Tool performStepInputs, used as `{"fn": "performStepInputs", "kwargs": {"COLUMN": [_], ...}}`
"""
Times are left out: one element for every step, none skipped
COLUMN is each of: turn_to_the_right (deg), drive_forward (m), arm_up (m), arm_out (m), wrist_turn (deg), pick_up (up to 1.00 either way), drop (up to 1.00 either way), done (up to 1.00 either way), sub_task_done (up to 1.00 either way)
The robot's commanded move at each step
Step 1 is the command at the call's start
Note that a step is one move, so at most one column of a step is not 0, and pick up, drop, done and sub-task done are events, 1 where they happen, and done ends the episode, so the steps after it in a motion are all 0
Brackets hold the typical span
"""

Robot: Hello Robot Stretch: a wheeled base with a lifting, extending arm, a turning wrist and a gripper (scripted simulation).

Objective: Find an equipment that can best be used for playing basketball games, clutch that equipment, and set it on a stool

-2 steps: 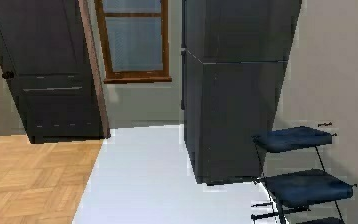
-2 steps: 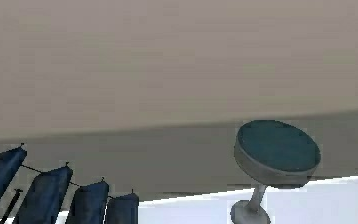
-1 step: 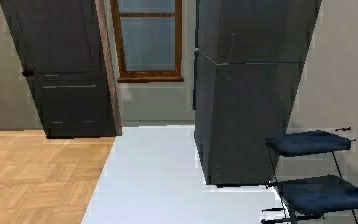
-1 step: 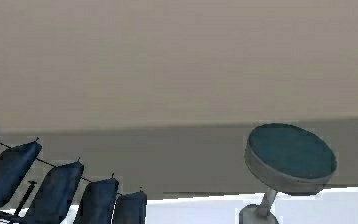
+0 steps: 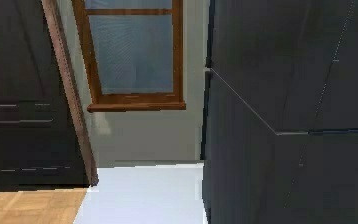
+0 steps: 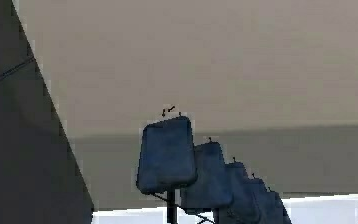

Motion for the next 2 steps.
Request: {"fn": "performStepInputs", "kwargs": {"turn_to_the_right": [-45.0,-3.0], "drive_forward": [0.0,0.0], "arm_up": [0.0,0.0], "arm_out": [0.0,0.0], "wrist_turn": [0.0,0.0], "pick_up": [0.0,0.0], "drop": [0.0,0.0], "done": [0.0,0.0], "sub_task_done": [0.0,0.0]}}
